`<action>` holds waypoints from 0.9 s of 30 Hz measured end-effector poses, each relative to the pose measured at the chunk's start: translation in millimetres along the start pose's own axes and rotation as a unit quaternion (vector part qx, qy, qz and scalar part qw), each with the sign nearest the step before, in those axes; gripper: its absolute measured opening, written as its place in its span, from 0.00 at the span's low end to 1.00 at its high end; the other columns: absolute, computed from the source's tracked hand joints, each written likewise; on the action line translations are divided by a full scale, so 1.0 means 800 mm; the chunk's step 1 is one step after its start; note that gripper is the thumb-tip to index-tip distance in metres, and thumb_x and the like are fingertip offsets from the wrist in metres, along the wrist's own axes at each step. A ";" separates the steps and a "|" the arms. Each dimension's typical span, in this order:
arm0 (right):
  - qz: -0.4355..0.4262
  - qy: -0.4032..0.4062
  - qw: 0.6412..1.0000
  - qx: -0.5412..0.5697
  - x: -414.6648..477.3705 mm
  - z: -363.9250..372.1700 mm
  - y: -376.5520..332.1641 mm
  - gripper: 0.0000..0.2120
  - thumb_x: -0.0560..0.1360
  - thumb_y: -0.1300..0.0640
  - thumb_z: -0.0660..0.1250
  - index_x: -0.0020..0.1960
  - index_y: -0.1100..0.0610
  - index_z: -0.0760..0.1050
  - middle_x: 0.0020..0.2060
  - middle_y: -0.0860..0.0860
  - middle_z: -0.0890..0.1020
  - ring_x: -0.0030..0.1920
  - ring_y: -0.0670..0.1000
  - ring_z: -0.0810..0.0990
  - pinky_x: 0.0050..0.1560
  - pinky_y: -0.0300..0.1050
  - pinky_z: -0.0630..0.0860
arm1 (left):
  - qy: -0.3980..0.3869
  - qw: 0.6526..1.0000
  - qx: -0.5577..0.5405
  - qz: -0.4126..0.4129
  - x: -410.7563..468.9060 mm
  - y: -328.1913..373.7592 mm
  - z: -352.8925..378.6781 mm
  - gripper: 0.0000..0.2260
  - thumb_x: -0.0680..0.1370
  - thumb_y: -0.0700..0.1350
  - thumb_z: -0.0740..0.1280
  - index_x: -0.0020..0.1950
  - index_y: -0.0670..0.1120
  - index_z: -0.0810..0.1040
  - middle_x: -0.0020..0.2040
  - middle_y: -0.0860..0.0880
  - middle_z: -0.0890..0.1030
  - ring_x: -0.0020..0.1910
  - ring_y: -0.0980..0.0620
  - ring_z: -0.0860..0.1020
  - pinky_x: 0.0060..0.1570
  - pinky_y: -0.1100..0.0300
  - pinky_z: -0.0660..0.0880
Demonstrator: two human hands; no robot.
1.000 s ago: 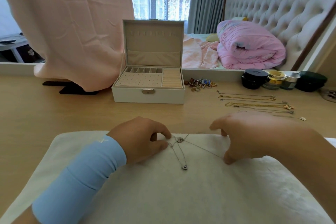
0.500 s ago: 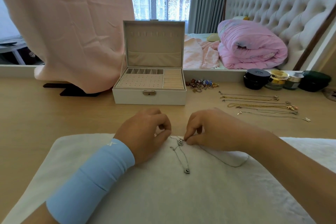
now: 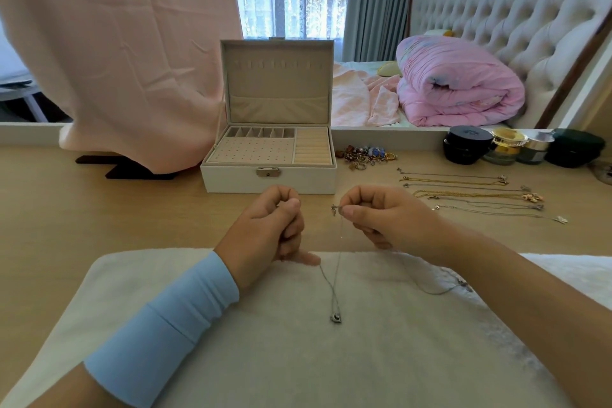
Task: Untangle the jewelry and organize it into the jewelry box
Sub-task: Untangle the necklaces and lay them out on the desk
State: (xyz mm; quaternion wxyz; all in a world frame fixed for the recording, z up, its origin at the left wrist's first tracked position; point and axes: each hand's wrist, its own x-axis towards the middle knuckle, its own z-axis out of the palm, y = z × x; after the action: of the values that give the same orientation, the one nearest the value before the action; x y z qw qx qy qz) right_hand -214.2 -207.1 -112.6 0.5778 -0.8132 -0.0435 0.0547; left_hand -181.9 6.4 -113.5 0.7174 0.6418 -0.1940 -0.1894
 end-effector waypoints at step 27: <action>0.092 -0.070 0.991 -0.065 -0.016 -0.010 -0.016 0.09 0.83 0.58 0.64 0.49 0.57 0.82 0.24 0.45 0.67 0.25 0.46 0.60 0.27 0.42 0.57 | 0.161 0.983 0.026 0.089 0.012 0.006 -0.020 0.11 0.81 0.36 0.53 0.41 0.44 0.68 0.31 0.49 0.70 0.28 0.51 0.67 0.25 0.59 0.70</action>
State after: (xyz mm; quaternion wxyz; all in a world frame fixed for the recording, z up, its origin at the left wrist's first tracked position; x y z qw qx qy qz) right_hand -226.0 -212.5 -97.6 0.5116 -0.8439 -0.0118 0.1614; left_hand -165.3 15.4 -109.7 0.7364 0.6623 -0.1373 -0.0136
